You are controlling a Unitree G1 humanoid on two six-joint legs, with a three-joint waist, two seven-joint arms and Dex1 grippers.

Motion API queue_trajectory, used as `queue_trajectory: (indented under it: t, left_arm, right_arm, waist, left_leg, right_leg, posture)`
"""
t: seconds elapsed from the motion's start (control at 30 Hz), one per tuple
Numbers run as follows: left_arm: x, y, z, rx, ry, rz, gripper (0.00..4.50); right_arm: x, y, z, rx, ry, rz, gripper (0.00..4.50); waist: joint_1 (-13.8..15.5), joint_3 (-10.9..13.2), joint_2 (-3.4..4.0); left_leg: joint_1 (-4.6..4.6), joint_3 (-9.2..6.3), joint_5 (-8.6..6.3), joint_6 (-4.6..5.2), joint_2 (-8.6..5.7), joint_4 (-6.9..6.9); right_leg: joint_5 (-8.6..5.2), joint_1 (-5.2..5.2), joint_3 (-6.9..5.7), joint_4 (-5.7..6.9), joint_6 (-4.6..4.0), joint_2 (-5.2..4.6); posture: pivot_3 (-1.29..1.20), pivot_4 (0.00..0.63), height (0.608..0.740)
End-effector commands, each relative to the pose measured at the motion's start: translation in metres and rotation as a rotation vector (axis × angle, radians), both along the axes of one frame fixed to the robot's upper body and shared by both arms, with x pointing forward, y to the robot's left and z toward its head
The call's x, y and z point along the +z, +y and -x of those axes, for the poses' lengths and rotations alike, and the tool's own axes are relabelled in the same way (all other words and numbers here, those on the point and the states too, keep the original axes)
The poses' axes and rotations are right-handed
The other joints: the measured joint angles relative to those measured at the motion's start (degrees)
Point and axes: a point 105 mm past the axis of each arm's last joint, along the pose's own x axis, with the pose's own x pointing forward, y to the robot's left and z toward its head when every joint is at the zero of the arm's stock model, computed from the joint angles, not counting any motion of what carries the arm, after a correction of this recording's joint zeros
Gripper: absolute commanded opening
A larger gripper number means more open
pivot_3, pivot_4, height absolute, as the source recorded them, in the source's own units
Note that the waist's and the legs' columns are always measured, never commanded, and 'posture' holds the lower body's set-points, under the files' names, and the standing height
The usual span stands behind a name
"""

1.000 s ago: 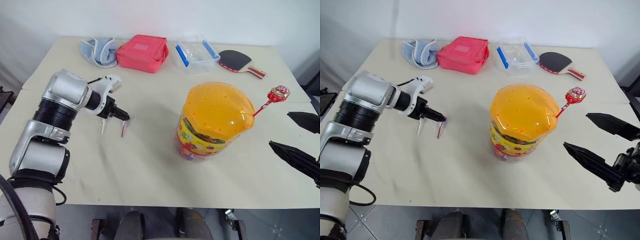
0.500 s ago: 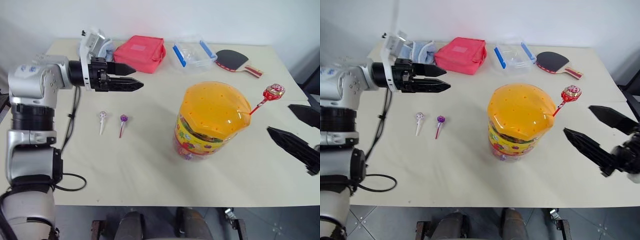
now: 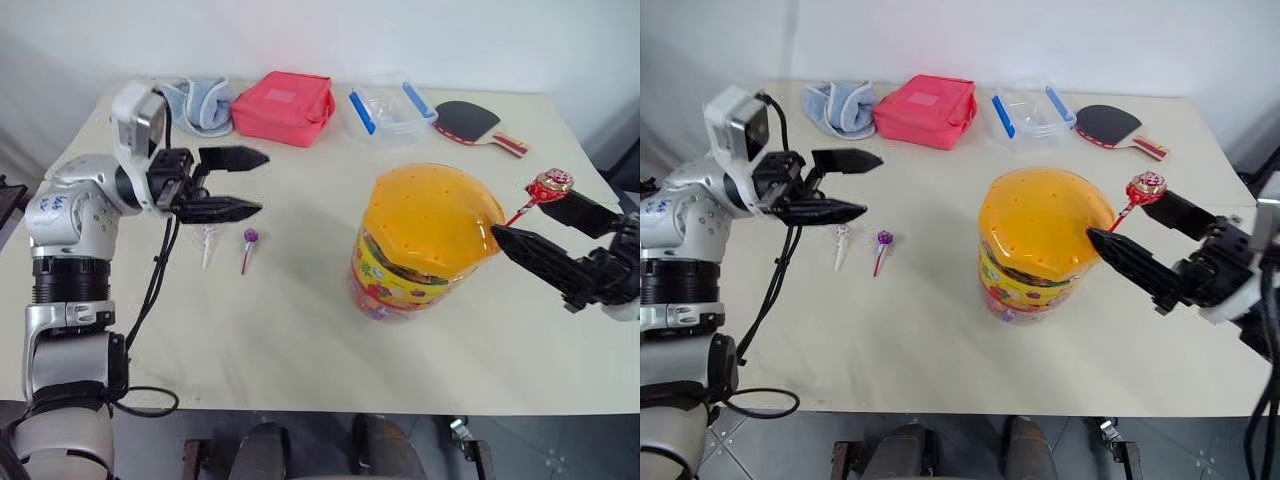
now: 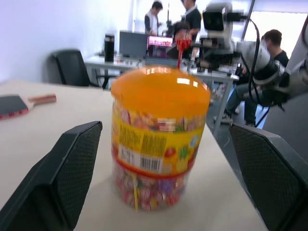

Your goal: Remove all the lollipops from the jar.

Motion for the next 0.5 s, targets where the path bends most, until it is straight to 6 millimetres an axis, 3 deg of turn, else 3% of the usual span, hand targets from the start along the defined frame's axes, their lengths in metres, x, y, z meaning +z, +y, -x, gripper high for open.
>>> queue_trajectory:
  t: [0.03, 0.33, 0.43, 0.5]
  left_arm:
    - [0.007, -0.001, 0.018, -0.138, -0.084, -0.022, 4.5]
    - [0.004, -0.003, 0.015, -0.14, -0.101, -0.025, 4.5]
    - [0.004, -0.006, 0.015, -0.153, -0.105, -0.019, 4.5]
    - [0.004, -0.007, 0.016, -0.167, -0.107, -0.013, 4.5]
  right_arm:
    - [0.007, -0.003, -0.007, -0.045, -0.028, 0.017, 3.92]
    - [0.023, -0.002, -0.009, -0.047, -0.067, 0.041, 0.75]
    - [0.043, -0.005, -0.009, -0.066, -0.126, 0.021, 0.02]
    - [0.056, -0.007, -0.007, -0.072, -0.163, 0.008, 0.02]
  waist:
    - [0.1, 0.0, 0.0]
    - [0.0, 0.0, 0.0]
    - [0.0, 0.0, 0.0]
    - [0.0, 0.0, 0.0]
  left_leg:
    - [-0.01, 0.0, 0.0, 0.0, 0.0, 0.0]
    - [-0.03, 0.01, -0.01, 0.02, 0.0, -0.01]
    - [-0.03, 0.01, -0.01, 0.02, 0.0, -0.01]
    - [-0.03, 0.02, -0.01, 0.02, 0.0, -0.01]
  right_leg:
    - [0.0, 0.0, 0.0, 0.0, 0.0, -0.01]
    - [0.0, -0.01, -0.01, -0.05, 0.0, 0.0]
    - [0.0, -0.01, -0.01, -0.05, 0.0, 0.0]
    - [0.0, -0.02, -0.01, -0.05, 0.0, -0.01]
  posture:
    - [0.0, 0.15, 0.74]
    - [0.0, 0.15, 0.74]
    - [0.0, 0.15, 0.74]
    - [0.0, 0.15, 0.74]
